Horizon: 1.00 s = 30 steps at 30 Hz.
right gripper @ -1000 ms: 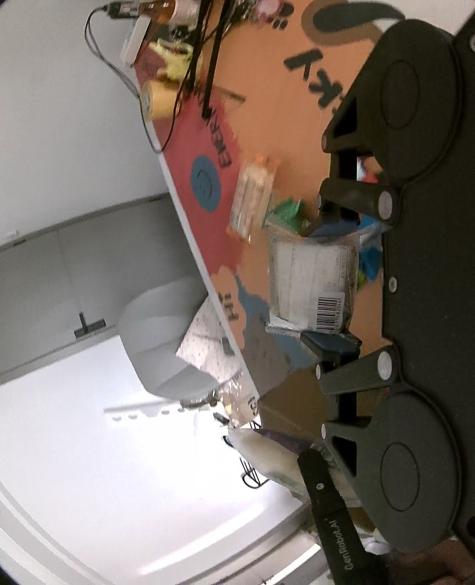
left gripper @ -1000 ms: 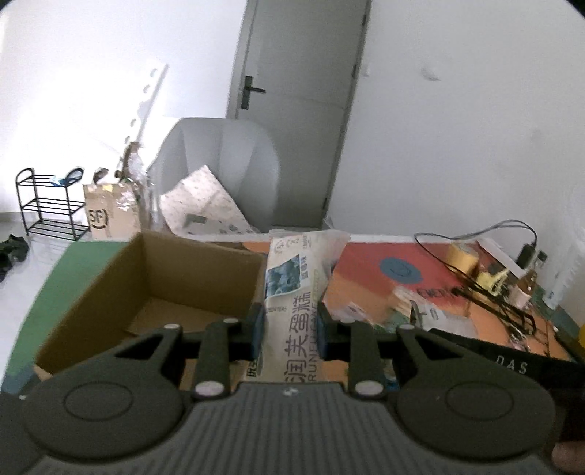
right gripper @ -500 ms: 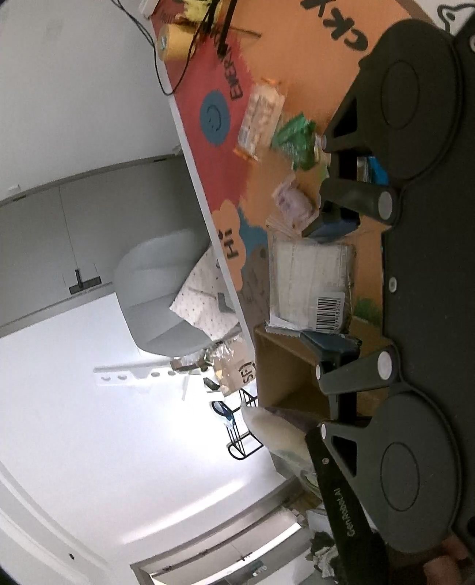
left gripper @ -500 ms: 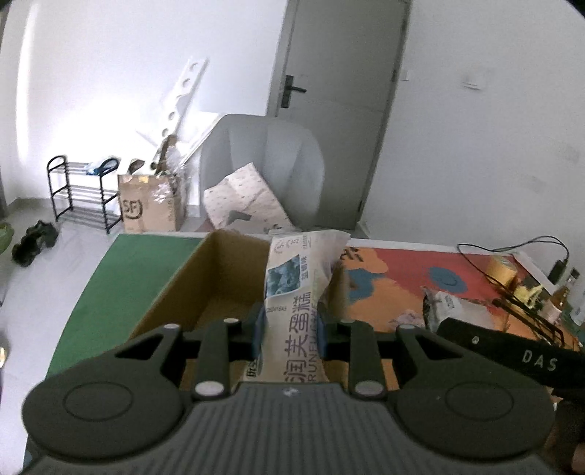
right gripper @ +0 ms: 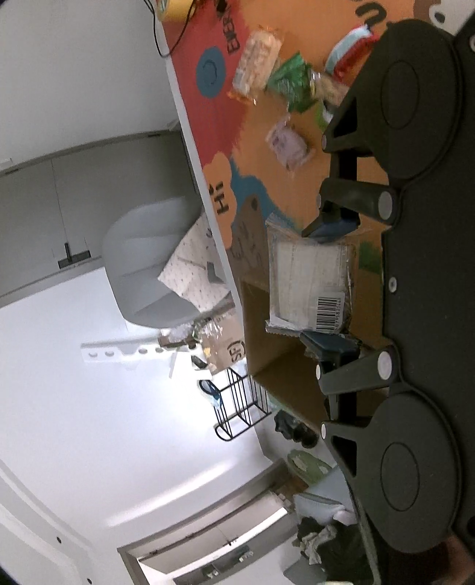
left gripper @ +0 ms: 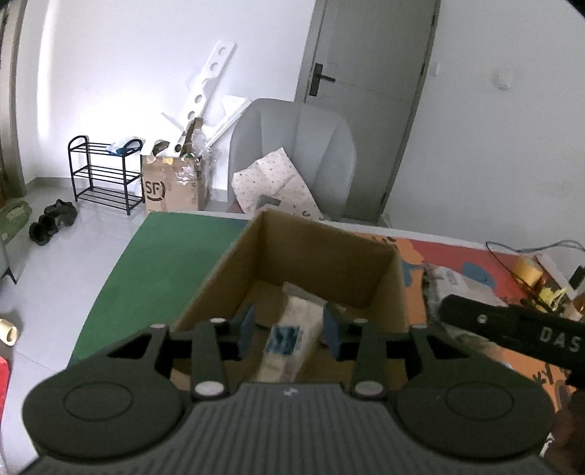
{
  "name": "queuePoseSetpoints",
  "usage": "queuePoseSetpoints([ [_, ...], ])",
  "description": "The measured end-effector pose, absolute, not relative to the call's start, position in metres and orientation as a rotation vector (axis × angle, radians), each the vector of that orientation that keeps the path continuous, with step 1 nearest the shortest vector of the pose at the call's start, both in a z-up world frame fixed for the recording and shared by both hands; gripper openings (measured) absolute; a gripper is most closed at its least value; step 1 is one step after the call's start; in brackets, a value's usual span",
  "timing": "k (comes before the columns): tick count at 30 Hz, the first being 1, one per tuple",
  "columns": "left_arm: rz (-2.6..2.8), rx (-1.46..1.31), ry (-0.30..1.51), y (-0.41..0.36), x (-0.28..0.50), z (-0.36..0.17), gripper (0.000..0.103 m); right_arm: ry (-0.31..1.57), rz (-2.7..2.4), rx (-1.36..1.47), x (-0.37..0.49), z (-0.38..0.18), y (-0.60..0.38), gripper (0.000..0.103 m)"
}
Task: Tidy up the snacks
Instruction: 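Lift the white bread bag with the left tool while the right tool carries the clear pack toward the box, then open both tools to drop the bread bag and clear pack into the box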
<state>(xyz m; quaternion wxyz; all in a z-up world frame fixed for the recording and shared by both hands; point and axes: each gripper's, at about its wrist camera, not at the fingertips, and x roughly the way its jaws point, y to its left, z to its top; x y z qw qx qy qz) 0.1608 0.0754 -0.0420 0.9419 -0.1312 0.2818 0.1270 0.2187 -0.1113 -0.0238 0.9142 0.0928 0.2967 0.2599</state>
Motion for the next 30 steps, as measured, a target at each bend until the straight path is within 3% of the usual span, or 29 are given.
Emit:
queuePoseSetpoints([
  [6, 0.271, -0.293, 0.556, 0.088, 0.149, -0.035, 0.054, 0.62, 0.589, 0.201, 0.22, -0.02, -0.09, 0.05],
  [13, 0.287, -0.306, 0.541, 0.094, 0.138, -0.031, 0.076, 0.639, 0.652, 0.233, 0.221, -0.014, -0.075, 0.051],
  [20, 0.285, -0.304, 0.535, 0.094, 0.136, -0.031, 0.087, 0.649, 0.715, 0.302, 0.224, -0.014, -0.081, 0.075],
  [30, 0.241, -0.299, 0.519, 0.072, 0.145, -0.034, 0.096, 0.658, 0.568, 0.315, 0.224, -0.024, -0.13, 0.081],
])
